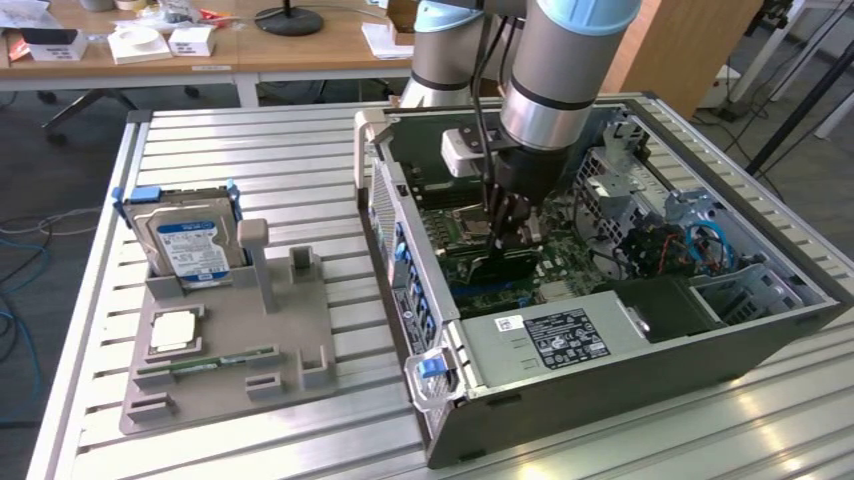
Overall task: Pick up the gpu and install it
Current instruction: 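Press down on the gpu until it lock into place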
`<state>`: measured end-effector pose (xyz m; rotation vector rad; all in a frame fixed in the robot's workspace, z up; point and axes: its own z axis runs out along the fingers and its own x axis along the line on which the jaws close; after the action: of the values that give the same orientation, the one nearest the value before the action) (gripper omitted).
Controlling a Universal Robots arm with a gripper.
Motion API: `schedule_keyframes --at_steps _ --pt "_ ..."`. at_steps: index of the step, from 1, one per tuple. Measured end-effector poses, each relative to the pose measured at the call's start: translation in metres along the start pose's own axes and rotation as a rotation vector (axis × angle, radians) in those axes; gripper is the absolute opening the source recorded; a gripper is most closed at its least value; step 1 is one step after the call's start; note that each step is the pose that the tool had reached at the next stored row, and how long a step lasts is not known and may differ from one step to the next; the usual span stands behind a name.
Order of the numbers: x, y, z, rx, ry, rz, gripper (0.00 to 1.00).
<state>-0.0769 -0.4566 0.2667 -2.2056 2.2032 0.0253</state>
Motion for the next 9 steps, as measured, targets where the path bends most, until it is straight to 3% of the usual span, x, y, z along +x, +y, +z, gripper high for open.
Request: schedule_keyframes --at_steps 9 --pt "0.0000 0.0004 0.0006 -0.0001 0.0002 0.000 0.10"
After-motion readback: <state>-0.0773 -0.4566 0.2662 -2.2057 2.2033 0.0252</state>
